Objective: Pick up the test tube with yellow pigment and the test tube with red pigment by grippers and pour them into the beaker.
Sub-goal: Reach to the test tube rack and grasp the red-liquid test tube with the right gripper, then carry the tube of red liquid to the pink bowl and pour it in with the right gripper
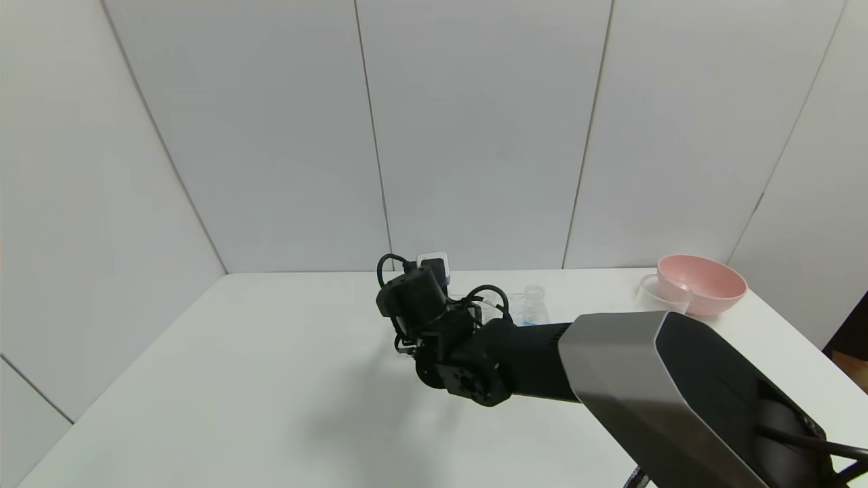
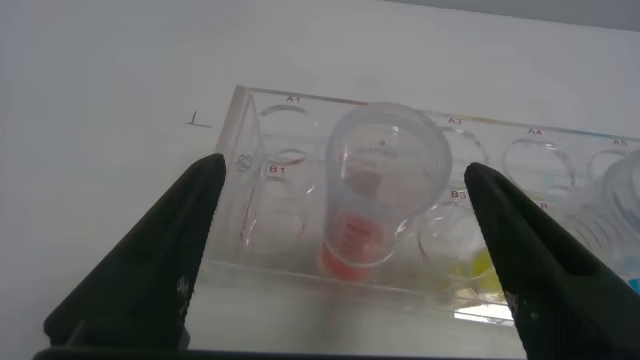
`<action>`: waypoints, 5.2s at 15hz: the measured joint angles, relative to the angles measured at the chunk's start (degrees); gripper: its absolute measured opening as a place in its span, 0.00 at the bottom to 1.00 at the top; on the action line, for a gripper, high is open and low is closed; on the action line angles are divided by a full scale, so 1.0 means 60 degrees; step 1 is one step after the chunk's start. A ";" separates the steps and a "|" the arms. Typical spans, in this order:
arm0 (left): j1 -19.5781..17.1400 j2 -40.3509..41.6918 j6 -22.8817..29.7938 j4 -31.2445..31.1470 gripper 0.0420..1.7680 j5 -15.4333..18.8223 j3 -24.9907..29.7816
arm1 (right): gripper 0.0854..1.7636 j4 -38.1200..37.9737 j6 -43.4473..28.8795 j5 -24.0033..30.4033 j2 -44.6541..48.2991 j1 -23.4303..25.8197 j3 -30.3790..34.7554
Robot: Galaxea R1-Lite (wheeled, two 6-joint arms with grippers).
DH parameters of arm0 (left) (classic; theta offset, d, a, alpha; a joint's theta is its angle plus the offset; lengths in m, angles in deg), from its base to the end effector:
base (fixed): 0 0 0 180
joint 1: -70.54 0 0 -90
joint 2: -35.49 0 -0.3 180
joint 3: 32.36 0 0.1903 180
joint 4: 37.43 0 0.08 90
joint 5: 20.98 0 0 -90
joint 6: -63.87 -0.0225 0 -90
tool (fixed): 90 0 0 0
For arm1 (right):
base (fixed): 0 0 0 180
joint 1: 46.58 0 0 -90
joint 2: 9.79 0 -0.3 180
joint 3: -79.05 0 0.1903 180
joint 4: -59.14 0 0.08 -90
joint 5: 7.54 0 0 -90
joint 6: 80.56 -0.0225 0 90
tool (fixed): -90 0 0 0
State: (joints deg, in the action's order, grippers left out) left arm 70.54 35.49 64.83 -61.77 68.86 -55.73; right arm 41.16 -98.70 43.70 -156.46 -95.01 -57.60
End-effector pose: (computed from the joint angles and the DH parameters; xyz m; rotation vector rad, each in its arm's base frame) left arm -0.0228 0.0001 0.0738 -0.0167 0.0169 0.0029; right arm 0.3584 0.3828 0.0859 -0.0248 0.3742 0.1070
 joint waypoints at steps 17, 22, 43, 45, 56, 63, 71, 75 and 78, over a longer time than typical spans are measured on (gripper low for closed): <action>0.0000 0.0000 0.0000 0.0000 0.97 0.0000 0.0000 | 0.26 0.0073 0.0045 0.0069 0.0051 -0.0075 -0.0014; 0.0000 0.0000 0.0000 0.0000 0.97 0.0000 0.0000 | 0.26 0.0104 0.0037 0.0091 0.0059 -0.0083 -0.0014; 0.0000 0.0000 0.0000 0.0000 0.97 0.0000 0.0000 | 0.26 -0.0366 0.1052 0.3649 0.4671 0.0004 0.4443; 0.0000 0.0000 0.0000 0.0000 0.97 0.0004 0.0000 | 0.26 -0.0301 0.1546 0.4996 0.5866 0.0260 0.5900; 0.0000 0.0000 0.0000 0.0000 0.97 0.0000 0.0000 | 0.26 -0.1731 0.7333 1.2690 0.9740 0.8166 0.9161; 0.0000 0.0000 0.0000 0.0000 0.97 0.0000 0.0000 | 0.26 -0.2631 0.9911 1.3525 0.8237 1.0711 0.7483; 0.0000 0.0000 0.0000 0.0000 0.97 0.0000 0.0000 | 0.26 -0.6778 1.2006 1.3448 0.6349 1.0927 0.3653; 0.0000 0.0000 0.0000 0.0000 0.97 0.0000 0.0000 | 0.26 -0.7849 1.2424 1.2928 0.5256 1.0602 0.1483; 0.0000 0.0000 0.0000 0.0000 0.97 0.0004 0.0000 | 0.26 -0.8576 1.2526 1.1951 0.4350 1.0220 0.0061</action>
State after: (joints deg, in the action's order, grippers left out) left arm 70.54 35.49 64.83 -61.77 68.89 -55.73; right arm -10.30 -23.55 115.41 -130.36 -33.69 -57.23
